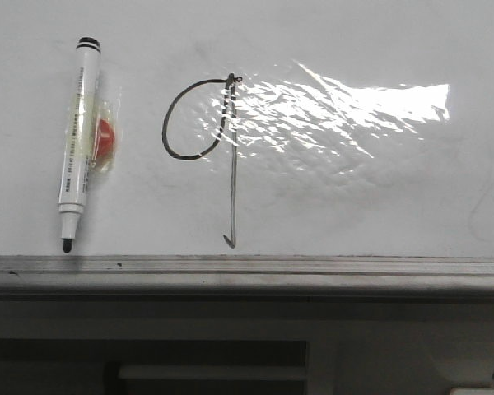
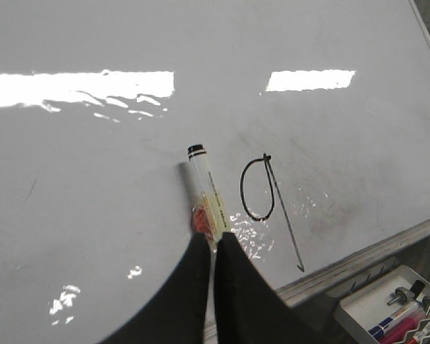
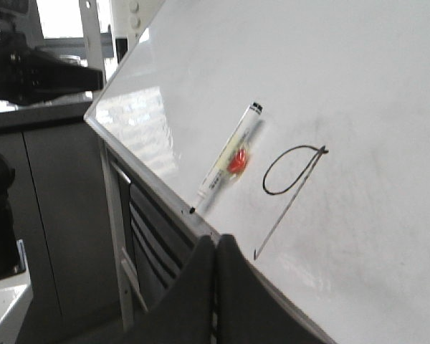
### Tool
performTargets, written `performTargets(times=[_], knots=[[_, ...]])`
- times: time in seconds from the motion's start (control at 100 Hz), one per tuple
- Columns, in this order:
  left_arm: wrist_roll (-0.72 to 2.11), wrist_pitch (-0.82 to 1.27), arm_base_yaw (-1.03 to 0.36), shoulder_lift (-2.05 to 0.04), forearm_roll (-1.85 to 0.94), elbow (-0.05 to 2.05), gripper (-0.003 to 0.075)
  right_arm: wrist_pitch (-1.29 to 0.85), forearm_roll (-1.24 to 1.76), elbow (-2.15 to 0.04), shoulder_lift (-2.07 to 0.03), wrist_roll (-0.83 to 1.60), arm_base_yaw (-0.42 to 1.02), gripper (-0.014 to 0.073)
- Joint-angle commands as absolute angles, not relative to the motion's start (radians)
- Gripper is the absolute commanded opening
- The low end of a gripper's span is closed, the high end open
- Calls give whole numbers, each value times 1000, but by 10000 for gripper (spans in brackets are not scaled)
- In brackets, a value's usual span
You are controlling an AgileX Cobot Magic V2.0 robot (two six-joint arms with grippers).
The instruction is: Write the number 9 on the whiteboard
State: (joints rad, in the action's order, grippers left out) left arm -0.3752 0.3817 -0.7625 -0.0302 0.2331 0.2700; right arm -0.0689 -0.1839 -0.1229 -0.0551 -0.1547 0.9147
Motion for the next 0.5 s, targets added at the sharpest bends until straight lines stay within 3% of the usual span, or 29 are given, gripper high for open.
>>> performTargets(times=[0.0,0.49], knots=[[-384,365,-765,-20,214,299,-20,19,-201,-136,4,-148,914,-62],[-384,381,-765,-21,215,299,-20,31,-201,-136,19,-148,914,-62]])
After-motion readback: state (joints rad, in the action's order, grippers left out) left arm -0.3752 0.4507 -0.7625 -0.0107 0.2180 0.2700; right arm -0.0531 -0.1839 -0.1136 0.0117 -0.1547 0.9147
